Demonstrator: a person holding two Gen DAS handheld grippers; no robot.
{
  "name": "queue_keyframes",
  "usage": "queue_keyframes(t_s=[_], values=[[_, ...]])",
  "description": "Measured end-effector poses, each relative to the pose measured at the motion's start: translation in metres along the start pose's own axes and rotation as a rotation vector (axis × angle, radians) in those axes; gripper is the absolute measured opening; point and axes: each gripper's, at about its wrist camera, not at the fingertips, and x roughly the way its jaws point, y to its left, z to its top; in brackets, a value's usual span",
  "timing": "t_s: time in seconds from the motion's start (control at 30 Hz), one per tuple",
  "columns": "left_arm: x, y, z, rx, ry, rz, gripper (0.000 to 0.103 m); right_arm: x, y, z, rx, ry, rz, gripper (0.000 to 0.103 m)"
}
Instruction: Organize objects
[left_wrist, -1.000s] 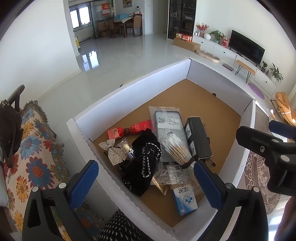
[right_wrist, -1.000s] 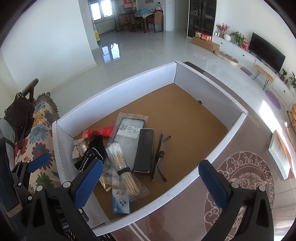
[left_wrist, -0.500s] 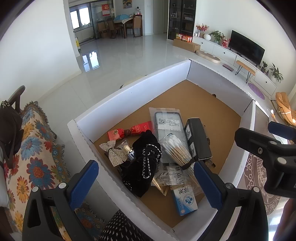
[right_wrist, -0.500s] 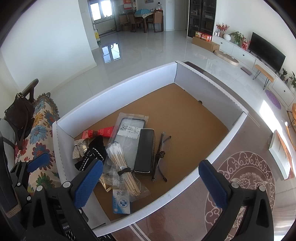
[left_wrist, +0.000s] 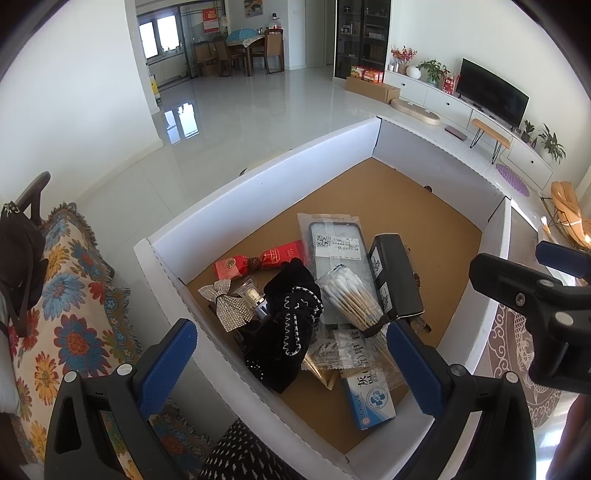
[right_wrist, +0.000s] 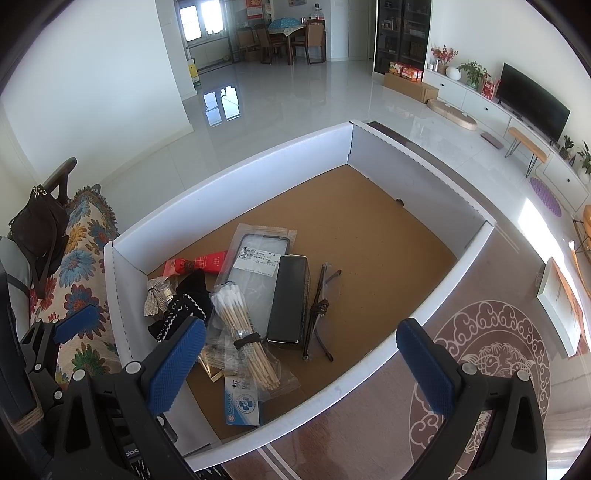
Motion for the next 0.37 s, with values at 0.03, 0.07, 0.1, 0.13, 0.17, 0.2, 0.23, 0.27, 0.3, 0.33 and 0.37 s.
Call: queue_keyframes(t_s=[0.03, 0.07, 0.1, 0.13, 0.17, 0.2, 0.23, 0.27, 0.3, 0.33, 0.37], values=[[0.000, 0.000, 0.000, 0.000, 0.000, 0.000, 0.103, 0.000, 0.000, 0.000, 0.000, 0.000, 0.000, 0.103], [0.000, 0.000, 0.000, -0.001, 0.000, 0.001, 0.103, 0.000, 0.000, 0.000, 0.000, 0.000, 0.000, 0.103], [0.000, 0.000, 0.000, -0.001, -0.001, 0.002, 0.103, 0.000, 0.000, 0.000, -0.001, 0.000, 0.000, 0.103], [0.000, 0.000, 0.000, -0.001, 0.000, 0.003, 0.103, 0.000, 0.000, 0.000, -0.001, 0.000, 0.000, 0.103], [0.000, 0.000, 0.000, -0.001, 0.000, 0.002, 0.103, 0.000, 0.000, 0.000, -0.001, 0.000, 0.000, 0.103], [0.000, 0.000, 0.000, -0.002, -0.001, -0.002, 0.103, 0.000, 0.000, 0.000, -0.001, 0.001, 0.000, 0.103], [-0.001, 0.000, 0.000, -0.003, -0.008, -0.008, 0.103, 0.000, 0.000, 0.000, -0.001, 0.000, 0.000, 0.103], [-0.003, 0.000, 0.000, -0.006, -0.023, -0.006, 0.103, 0.000, -0.001, 0.000, -0.001, 0.000, 0.000, 0.103], [-0.006, 0.000, -0.001, -0.008, -0.042, 0.005, 0.103, 0.000, -0.001, 0.000, 0.001, -0.001, 0.000, 0.103], [-0.008, -0.001, -0.001, -0.006, -0.056, 0.016, 0.103, 0.000, -0.002, 0.000, 0.003, -0.002, 0.002, 0.103], [-0.010, -0.002, 0.000, -0.002, -0.062, 0.019, 0.103, -0.001, -0.003, -0.001, 0.007, -0.007, 0.002, 0.103]])
